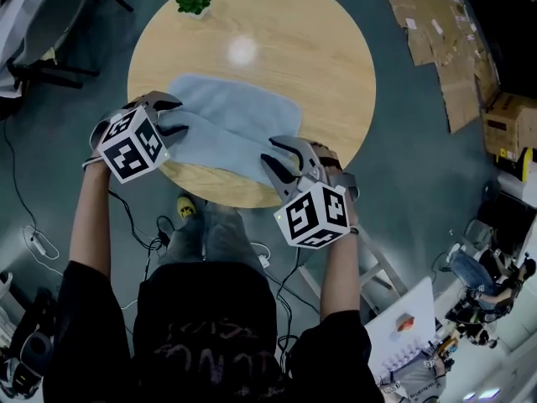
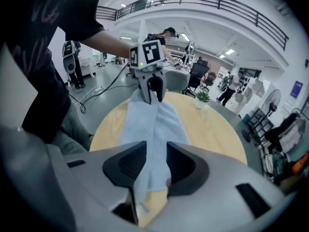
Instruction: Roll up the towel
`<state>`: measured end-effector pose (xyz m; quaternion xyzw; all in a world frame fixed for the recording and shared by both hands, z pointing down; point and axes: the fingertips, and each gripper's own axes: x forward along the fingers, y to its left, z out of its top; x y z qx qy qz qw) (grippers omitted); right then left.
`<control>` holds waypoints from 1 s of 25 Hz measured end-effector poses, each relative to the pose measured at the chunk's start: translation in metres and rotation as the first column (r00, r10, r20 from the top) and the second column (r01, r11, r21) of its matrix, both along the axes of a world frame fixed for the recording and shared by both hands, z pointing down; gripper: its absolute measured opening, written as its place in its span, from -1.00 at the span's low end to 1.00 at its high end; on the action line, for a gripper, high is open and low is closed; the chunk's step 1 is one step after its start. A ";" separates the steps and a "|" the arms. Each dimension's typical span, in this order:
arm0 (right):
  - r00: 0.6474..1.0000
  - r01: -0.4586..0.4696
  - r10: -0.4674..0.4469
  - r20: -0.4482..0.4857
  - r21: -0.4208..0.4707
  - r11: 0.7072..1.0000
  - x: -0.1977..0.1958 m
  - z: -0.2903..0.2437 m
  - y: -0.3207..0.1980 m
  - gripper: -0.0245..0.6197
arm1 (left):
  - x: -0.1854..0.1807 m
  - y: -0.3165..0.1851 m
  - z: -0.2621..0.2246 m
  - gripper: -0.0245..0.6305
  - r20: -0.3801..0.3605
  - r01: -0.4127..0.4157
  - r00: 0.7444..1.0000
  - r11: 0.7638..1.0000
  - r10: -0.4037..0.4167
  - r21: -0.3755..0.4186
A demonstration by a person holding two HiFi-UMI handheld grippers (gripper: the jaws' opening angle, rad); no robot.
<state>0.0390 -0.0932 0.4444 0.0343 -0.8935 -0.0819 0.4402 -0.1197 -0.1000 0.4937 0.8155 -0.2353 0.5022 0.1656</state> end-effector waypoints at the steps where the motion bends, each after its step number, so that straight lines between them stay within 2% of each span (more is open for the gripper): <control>1: 1.000 0.015 -0.016 -0.009 -0.008 1.000 -0.001 0.000 0.012 -0.47 | 0.000 0.000 0.000 -0.31 0.005 0.004 1.000 1.000 -0.004 0.006; 4: 0.995 0.050 -0.050 -0.084 0.001 0.999 0.000 0.028 0.036 -0.36 | 0.001 0.001 -0.003 -0.31 0.031 0.001 1.000 0.999 -0.003 0.040; 6: 0.992 0.045 -0.043 -0.117 0.019 0.999 0.001 0.048 0.037 -0.40 | 0.003 0.001 -0.011 -0.31 0.035 -0.005 0.999 0.997 0.002 0.080; 8: 0.992 0.035 -0.032 -0.125 0.025 0.999 -0.001 0.054 0.033 -0.49 | 0.005 0.003 -0.030 -0.31 0.008 -0.017 1.000 0.992 0.017 0.125; 11: 0.992 0.031 -0.026 -0.127 0.038 0.999 -0.002 0.051 0.030 -0.49 | 0.015 0.020 -0.059 -0.31 -0.003 -0.089 0.996 0.984 0.091 0.157; 14: 0.994 0.029 -0.023 -0.107 0.055 0.998 -0.003 0.037 0.033 -0.47 | 0.030 0.040 -0.054 -0.29 0.097 -0.217 0.974 0.965 0.204 0.150; 16: 0.995 0.028 -0.020 -0.099 0.080 0.996 -0.003 0.025 0.039 -0.36 | 0.032 0.045 -0.037 -0.22 0.180 -0.275 0.951 0.953 0.250 0.128; 18: 0.990 0.046 -0.031 -0.137 0.108 0.993 0.000 0.027 0.046 -0.16 | 0.034 0.049 -0.022 -0.14 0.213 -0.299 0.938 0.949 0.274 0.096; 19: 0.985 0.056 -0.036 -0.166 0.114 0.992 0.004 0.035 0.049 0.04 | 0.035 0.049 -0.016 -0.08 0.216 -0.298 0.937 0.950 0.274 0.089; 21: 0.978 0.049 -0.026 -0.205 0.107 0.993 0.011 0.054 0.051 0.14 | 0.036 0.046 -0.006 -0.02 0.241 -0.294 0.934 0.951 0.263 0.100; 23: 0.976 0.024 -0.002 -0.218 0.099 0.995 0.015 0.069 0.047 0.10 | 0.036 0.041 0.002 -0.08 0.285 -0.311 0.920 0.943 0.268 0.118; 25: 0.975 0.008 0.012 -0.221 0.092 0.996 0.015 0.076 0.042 -0.05 | 0.035 0.040 0.005 -0.38 0.303 -0.329 0.909 0.939 0.285 0.103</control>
